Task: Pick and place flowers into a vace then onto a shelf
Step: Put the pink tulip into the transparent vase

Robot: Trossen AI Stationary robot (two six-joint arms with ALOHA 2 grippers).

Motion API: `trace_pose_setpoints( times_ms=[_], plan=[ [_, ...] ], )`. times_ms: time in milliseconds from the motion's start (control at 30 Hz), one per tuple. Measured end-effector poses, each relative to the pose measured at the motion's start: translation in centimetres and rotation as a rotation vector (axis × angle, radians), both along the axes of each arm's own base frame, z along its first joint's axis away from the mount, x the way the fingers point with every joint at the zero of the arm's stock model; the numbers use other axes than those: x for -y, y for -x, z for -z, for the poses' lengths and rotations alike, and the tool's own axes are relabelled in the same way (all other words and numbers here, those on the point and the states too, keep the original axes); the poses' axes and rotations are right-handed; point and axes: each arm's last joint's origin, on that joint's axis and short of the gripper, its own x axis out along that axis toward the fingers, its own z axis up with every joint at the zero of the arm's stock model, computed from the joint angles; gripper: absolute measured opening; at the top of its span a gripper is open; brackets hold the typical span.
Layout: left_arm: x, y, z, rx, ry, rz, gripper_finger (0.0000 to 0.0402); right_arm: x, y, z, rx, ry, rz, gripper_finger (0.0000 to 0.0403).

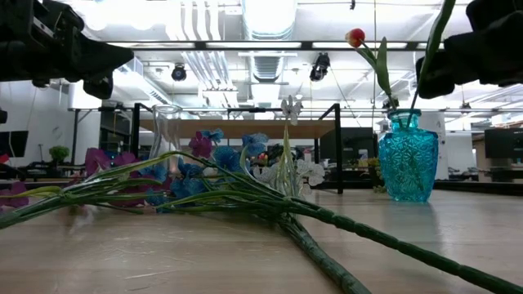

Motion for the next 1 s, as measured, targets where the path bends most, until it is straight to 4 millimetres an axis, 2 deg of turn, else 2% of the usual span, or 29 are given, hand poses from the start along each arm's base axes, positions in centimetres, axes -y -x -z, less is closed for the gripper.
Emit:
trace_pose_setpoints(
  times_ms=[167,367,533,1000],
  plan=[
    [0.0,0.0,0.0,-0.003,0.000,0.000,0.0000,0.2,0.7,-0.1,-0.022,-0.019,0.011,0.0008],
    [0.0,0.0,0.1,-0.007,0.001,0.000,0.0000,0.5,1.7,-0.8,0.054,0.012,0.036,0.0008],
    [0.0,0.0,0.1,-0.007,0.001,0.000,0.0000,0.8,2.3,-0.6,0.038,0.020,0.093,0.0008],
    [0.0,0.0,0.1,-0.013,0.002,0.000,0.0000,1.0,3.7,-0.4,0.028,-0.029,0.077,0.0008]
  ],
)
